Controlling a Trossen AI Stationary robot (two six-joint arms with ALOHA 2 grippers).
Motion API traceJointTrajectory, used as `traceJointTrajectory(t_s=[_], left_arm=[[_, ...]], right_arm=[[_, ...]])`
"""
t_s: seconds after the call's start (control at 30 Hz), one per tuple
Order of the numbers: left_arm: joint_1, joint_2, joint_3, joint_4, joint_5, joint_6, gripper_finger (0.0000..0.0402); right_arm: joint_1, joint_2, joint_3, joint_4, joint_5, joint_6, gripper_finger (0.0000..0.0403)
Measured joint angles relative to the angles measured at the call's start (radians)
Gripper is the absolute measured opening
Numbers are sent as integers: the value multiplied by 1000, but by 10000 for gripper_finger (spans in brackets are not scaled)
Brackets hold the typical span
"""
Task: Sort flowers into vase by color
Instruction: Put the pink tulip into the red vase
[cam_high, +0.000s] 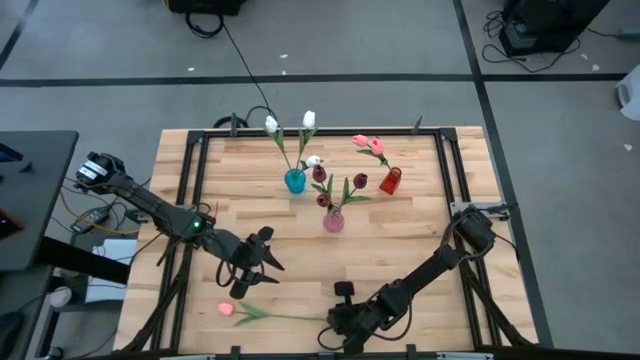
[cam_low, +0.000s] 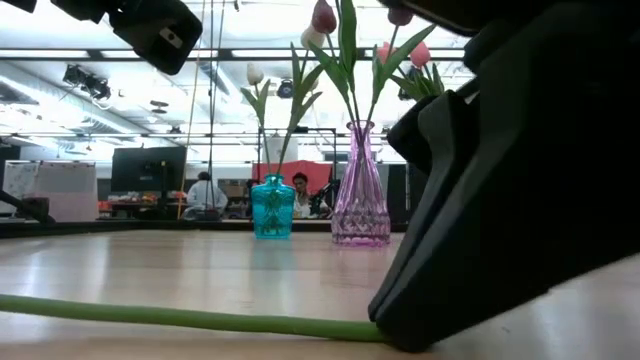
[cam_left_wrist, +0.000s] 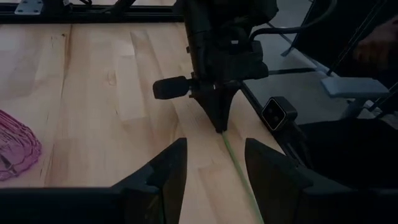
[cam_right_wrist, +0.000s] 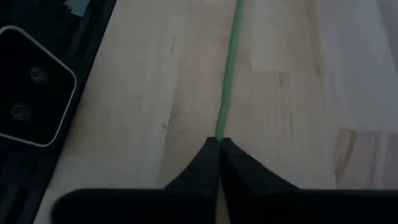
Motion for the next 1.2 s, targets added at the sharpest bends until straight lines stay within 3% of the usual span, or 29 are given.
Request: traceJointTrajectory(t_s=[0.2,0.37,0.63,0.87,1.2], left_arm=[[0,-9,0,-4,15,-20,168],[0,-11,1,-3,19,-20,168],[0,-11,1,-5,24,-27,168],[0,-11,1,-5,24,-26,168],[0,-11,1,5,24,-46,168]], right_arm=[[-8,-7,2,-53,-20,86,6],[-7,-71,-7,-177,35,84,4],[24,-262,-6,-428,224,139,2],[77,-384,-6,-508,390,139,1],[138,-453,-6,-508,778,126,0]])
